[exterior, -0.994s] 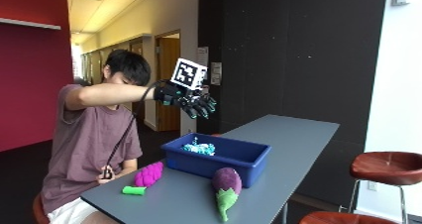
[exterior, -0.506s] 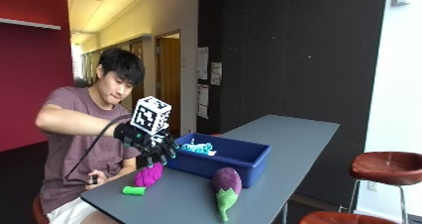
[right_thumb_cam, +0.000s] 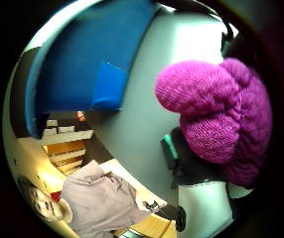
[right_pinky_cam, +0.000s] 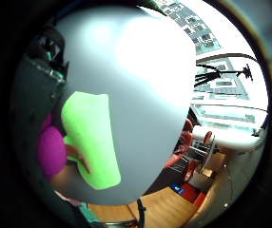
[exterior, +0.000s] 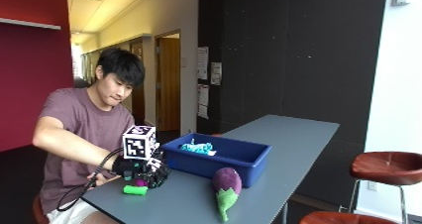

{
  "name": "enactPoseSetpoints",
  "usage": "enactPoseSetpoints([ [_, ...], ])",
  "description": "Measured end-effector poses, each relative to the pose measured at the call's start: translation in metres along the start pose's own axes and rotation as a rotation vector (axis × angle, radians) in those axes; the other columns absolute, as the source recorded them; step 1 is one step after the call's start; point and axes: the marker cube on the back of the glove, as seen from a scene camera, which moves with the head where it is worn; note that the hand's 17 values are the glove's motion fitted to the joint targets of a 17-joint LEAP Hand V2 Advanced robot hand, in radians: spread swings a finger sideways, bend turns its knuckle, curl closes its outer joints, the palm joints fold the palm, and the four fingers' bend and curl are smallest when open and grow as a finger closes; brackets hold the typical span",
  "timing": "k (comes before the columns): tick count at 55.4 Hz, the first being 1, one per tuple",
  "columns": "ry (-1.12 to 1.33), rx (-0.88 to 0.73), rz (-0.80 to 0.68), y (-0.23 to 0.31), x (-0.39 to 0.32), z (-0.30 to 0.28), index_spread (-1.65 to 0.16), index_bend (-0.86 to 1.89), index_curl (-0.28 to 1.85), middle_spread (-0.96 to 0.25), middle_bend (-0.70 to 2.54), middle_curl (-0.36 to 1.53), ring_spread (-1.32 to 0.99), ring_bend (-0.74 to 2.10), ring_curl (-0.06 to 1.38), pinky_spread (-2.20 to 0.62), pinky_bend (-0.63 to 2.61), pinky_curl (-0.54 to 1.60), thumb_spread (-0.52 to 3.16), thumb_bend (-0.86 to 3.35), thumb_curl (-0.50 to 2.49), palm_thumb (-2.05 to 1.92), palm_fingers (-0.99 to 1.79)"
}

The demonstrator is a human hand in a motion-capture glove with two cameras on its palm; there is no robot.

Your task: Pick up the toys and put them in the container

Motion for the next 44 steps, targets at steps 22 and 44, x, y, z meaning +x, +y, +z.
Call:
enactPoseSetpoints([
  [22,0.038,-0.244,0.09,-0.033,-0.004,-0.06,-0.26,0.63,0.41,-0.25,0.86,0.66,-0.37,1.14,0.5,-0.35,0.93,0.39,0.85,0.14,0.63,0.59,1.19],
  [44,0.148,0.034,0.007,-0.108,-0.098,-0.235,-0.25,0.95,0.65,-0.22,1.13,0.82,-0.36,1.32,0.61,-0.38,0.99,0.47,0.53,0.09,0.83,0.6,1.12],
])
